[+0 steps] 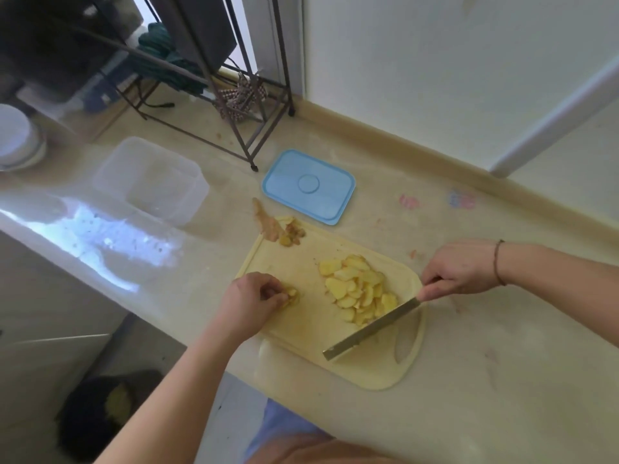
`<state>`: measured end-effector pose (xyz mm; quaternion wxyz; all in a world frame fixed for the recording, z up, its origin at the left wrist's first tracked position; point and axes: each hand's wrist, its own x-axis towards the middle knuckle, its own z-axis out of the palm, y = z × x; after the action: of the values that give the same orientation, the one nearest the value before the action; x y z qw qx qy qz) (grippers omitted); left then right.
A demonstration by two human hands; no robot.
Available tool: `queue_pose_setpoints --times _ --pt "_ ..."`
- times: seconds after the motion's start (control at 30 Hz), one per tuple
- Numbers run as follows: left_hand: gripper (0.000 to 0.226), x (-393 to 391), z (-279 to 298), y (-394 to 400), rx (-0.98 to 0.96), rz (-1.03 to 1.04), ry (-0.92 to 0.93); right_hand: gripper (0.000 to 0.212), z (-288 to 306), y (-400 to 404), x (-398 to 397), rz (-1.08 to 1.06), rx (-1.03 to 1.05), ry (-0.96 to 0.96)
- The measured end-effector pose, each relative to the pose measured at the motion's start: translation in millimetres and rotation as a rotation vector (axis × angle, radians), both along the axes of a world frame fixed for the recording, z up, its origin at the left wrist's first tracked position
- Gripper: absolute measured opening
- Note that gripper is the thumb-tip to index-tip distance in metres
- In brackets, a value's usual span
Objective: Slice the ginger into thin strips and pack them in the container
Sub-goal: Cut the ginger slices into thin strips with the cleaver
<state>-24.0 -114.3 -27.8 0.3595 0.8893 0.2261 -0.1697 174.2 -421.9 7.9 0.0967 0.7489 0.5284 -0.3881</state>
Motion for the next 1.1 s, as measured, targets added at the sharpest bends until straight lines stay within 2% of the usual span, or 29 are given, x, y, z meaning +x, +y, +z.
queue_pose_setpoints --times 0.33,0.5,0.63,0.7,0.8,0.87,0.93,1.03,1.1 --pt "0.006 2 4 0 -0.004 -0.009 0.042 0.081 4 49 31 -0.006 -0.076 0.030" --pt "0.006 5 5 0 -0.008 0.009 0.090 0.075 2 70 42 0.008 -0.017 0.003" --pt "0.006 8 11 0 0.022 -0.005 0.131 0.078 15 72 31 0.034 -0.066 -0.001" --pt "0.007 7 13 -1 0.066 -0.040 0.135 0.089 22 56 19 -0.013 -0.059 0.005" --pt "0.013 4 16 -8 0.147 -0.103 0.142 0.097 27 11 -17 -0.154 0.040 0.046" --pt "0.019 3 17 -11 0.149 -0.111 0.192 0.090 25 -21 -52 -0.325 0.083 0.081" --pt "0.028 3 16 -11 0.093 -0.080 0.249 0.080 23 -42 -96 -0.588 0.151 0.162" --pt "0.037 1 12 -17 0.001 -0.046 0.304 0.064 21 -42 -163 -0.976 0.313 0.352" --pt "0.039 -5 10 -24 -0.014 -0.032 0.284 0.056 22 -28 -196 -1.095 0.350 0.374"
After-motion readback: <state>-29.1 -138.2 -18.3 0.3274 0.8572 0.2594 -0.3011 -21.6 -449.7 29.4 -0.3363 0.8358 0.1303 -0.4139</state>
